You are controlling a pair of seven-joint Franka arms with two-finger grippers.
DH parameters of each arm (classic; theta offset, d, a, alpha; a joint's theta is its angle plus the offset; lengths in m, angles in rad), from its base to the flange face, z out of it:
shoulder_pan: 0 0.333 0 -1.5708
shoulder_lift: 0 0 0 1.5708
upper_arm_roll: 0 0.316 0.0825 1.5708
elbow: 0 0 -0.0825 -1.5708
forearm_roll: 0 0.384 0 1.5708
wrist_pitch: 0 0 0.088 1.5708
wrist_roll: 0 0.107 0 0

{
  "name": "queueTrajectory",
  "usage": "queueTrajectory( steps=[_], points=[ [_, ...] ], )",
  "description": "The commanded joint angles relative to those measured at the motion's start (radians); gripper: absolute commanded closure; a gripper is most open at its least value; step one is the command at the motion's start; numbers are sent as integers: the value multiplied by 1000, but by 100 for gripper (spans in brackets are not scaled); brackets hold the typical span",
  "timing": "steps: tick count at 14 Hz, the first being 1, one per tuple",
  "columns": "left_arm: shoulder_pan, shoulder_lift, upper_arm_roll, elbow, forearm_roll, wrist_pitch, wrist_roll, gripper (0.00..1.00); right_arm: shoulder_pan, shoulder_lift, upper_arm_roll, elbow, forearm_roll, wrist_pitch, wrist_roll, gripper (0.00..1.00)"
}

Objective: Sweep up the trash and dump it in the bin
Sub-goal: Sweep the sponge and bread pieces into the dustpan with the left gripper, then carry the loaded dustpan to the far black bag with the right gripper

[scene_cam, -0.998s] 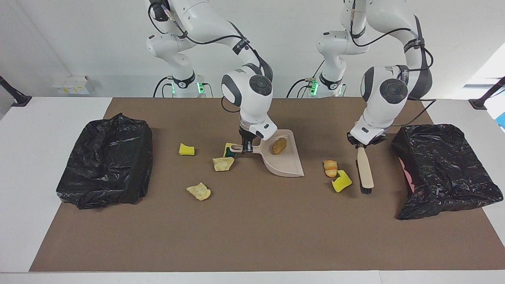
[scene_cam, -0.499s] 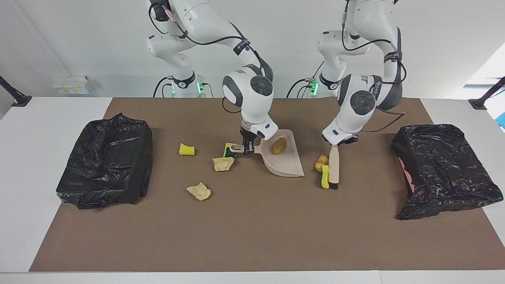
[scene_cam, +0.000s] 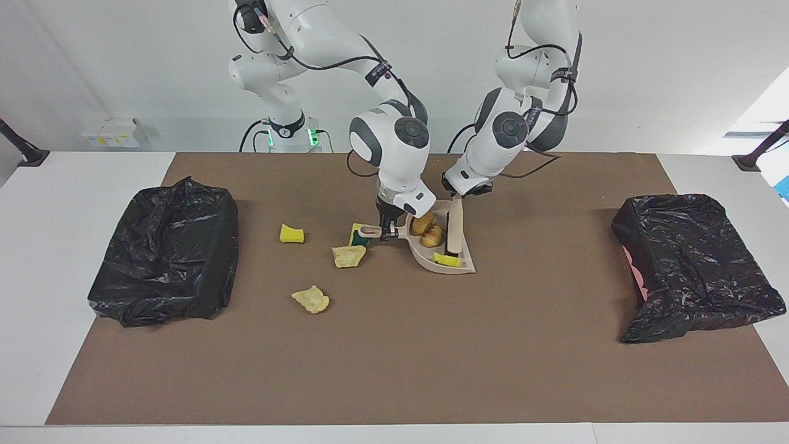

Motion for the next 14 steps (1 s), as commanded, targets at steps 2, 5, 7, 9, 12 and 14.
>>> queueTrajectory(
  steps=[2,5,7,9,12,14],
  points=[
    [20,-35,22,-3,-24,4,10,100,-17,-19,4,7,-7,7,-26,100],
    [81,-66,24,8,-16,-34,9,100,-67,-56,6,9,8,9,-34,100],
    [118,-91,26,9,-9,-54,7,100,-112,-108,6,-2,55,-1,-87,100],
    [122,-100,27,23,22,-85,-7,100,-176,-163,6,-5,86,-88,-184,100],
    [106,-108,21,23,51,-83,-48,100,-251,-191,4,1,132,-102,-254,100],
    [81,-124,13,5,51,-74,-68,100,-332,-232,4,1,177,-122,-332,100]
  ],
)
